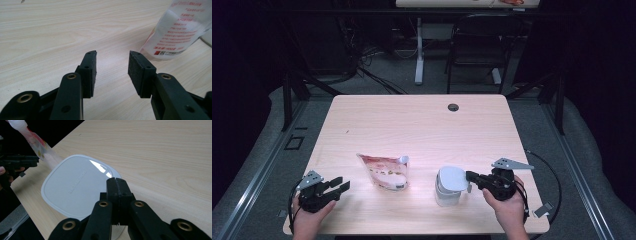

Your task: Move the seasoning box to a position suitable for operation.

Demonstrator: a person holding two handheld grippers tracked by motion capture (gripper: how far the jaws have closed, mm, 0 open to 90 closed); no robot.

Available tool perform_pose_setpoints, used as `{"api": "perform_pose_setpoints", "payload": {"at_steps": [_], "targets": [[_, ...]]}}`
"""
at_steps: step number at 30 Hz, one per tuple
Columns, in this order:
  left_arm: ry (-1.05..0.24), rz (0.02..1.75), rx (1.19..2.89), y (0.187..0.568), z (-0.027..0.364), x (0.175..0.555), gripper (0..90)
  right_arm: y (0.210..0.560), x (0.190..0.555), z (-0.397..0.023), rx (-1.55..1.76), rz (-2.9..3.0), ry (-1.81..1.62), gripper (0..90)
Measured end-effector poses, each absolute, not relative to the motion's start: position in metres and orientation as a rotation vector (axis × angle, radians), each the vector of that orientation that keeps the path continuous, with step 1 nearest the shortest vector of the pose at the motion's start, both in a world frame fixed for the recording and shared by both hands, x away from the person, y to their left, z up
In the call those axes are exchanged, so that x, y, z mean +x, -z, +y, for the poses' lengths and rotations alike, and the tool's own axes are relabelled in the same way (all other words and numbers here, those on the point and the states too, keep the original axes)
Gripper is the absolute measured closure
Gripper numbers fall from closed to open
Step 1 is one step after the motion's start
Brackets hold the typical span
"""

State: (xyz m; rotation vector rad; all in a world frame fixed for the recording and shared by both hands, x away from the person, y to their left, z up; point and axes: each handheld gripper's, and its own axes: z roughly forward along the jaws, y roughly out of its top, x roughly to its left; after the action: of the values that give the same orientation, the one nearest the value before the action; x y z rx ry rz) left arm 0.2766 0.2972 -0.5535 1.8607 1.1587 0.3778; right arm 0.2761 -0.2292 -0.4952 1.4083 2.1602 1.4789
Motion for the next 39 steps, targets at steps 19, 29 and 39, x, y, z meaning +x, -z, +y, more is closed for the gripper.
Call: {"api": "perform_pose_setpoints", "payload": {"at_steps": [19, 29, 39], "targets": [[-0.378, 1.156, 1.860, 0.553, 0.297, 0.277, 58.6, 0.505, 0.279, -0.233, 1.469, 2.174, -1.411, 90.0], [-0.382, 1.158, 1.857, 0.553, 0.298, 0.276, 58.6, 0.514, 0.283, -0.235, 1.539, 2.167, -1.455, 90.0], [-0.379, 1.156, 1.863, 0.553, 0.298, 0.276, 58.6, 0.515, 0.283, -0.236, 1.538, 2.170, -1.460, 90.0]]}}
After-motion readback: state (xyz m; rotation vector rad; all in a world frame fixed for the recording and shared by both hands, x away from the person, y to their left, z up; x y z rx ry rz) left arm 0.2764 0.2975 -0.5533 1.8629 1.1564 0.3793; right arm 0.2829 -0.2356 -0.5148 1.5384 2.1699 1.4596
